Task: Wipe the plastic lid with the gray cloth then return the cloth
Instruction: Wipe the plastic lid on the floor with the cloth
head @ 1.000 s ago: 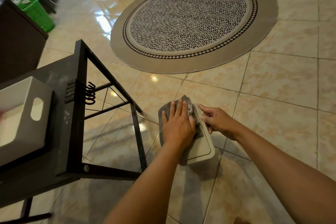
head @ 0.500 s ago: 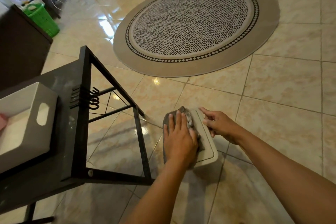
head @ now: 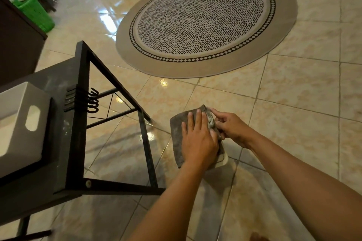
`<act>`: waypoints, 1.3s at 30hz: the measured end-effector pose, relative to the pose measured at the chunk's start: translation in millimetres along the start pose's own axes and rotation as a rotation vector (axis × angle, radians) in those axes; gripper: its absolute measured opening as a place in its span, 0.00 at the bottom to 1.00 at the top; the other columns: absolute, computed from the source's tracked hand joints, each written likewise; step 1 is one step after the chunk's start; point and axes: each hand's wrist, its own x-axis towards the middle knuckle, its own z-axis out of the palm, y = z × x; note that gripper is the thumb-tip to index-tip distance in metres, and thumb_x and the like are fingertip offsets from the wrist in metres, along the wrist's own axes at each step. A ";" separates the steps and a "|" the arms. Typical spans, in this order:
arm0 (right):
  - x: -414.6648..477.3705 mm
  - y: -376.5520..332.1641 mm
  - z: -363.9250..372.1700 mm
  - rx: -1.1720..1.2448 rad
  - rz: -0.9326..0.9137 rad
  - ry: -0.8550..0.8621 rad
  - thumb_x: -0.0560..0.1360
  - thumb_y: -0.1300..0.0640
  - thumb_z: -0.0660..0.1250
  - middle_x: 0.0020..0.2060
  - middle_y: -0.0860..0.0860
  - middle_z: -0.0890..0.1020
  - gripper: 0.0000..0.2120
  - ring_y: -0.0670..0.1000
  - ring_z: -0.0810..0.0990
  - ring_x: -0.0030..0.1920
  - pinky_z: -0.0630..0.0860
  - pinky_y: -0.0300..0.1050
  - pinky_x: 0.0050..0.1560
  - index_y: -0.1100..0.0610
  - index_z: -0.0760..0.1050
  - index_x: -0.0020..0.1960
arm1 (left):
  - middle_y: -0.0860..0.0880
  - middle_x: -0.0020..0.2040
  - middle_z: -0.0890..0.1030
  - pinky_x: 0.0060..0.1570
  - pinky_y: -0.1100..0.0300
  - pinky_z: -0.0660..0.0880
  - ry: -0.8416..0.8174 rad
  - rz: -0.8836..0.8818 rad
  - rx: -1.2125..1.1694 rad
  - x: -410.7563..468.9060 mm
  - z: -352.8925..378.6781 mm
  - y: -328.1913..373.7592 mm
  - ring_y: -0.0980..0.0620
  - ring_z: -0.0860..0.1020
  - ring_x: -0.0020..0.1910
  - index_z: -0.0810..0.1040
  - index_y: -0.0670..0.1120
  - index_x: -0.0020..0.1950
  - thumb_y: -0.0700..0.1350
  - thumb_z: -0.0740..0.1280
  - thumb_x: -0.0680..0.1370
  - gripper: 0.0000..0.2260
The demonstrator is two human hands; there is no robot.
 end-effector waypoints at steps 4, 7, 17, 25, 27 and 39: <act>3.1 3.9 -0.6 0.006 -0.016 0.010 0.81 0.68 0.57 0.37 0.58 0.73 0.25 0.47 0.68 0.26 0.70 0.41 0.29 0.53 0.64 0.76 | 0.49 0.79 0.40 0.74 0.47 0.36 0.013 0.038 0.024 -19.0 8.5 4.7 0.48 0.35 0.76 0.42 0.47 0.79 0.54 0.44 0.81 0.28; 3.1 4.1 -1.7 0.008 -0.011 0.022 0.82 0.67 0.56 0.44 0.68 0.78 0.24 0.52 0.70 0.31 0.70 0.45 0.32 0.52 0.65 0.76 | 0.49 0.79 0.41 0.74 0.48 0.36 0.008 0.075 0.022 -34.9 10.8 8.4 0.48 0.34 0.76 0.42 0.47 0.79 0.53 0.46 0.82 0.28; 4.1 1.2 -2.2 -0.022 -0.001 -0.006 0.81 0.66 0.58 0.40 0.58 0.75 0.24 0.46 0.69 0.26 0.73 0.38 0.28 0.54 0.63 0.76 | 0.49 0.79 0.40 0.74 0.49 0.35 0.018 -0.011 0.019 -48.3 0.5 -15.7 0.49 0.34 0.76 0.41 0.47 0.79 0.54 0.43 0.82 0.27; 8.4 0.0 -5.6 -0.029 -0.007 0.048 0.81 0.66 0.58 0.36 0.58 0.75 0.23 0.48 0.68 0.28 0.71 0.41 0.29 0.54 0.67 0.74 | 0.48 0.80 0.41 0.74 0.48 0.36 -0.039 0.047 0.015 10.1 -8.4 -2.9 0.48 0.35 0.76 0.41 0.46 0.79 0.53 0.45 0.83 0.27; 9.3 -1.6 -6.7 0.007 -0.001 0.069 0.82 0.66 0.57 0.35 0.57 0.77 0.22 0.50 0.69 0.29 0.70 0.43 0.30 0.54 0.67 0.74 | 0.49 0.79 0.39 0.73 0.49 0.34 -0.028 0.083 0.015 -7.7 -2.5 6.9 0.49 0.33 0.76 0.40 0.47 0.79 0.53 0.45 0.83 0.27; -11.7 -19.9 -12.1 -0.075 0.080 0.108 0.83 0.59 0.58 0.45 0.58 0.82 0.21 0.53 0.78 0.38 0.81 0.46 0.37 0.52 0.65 0.75 | 0.48 0.79 0.58 0.74 0.44 0.57 0.255 -0.233 -0.428 -39.9 -25.4 -12.1 0.46 0.57 0.77 0.52 0.52 0.79 0.63 0.51 0.79 0.31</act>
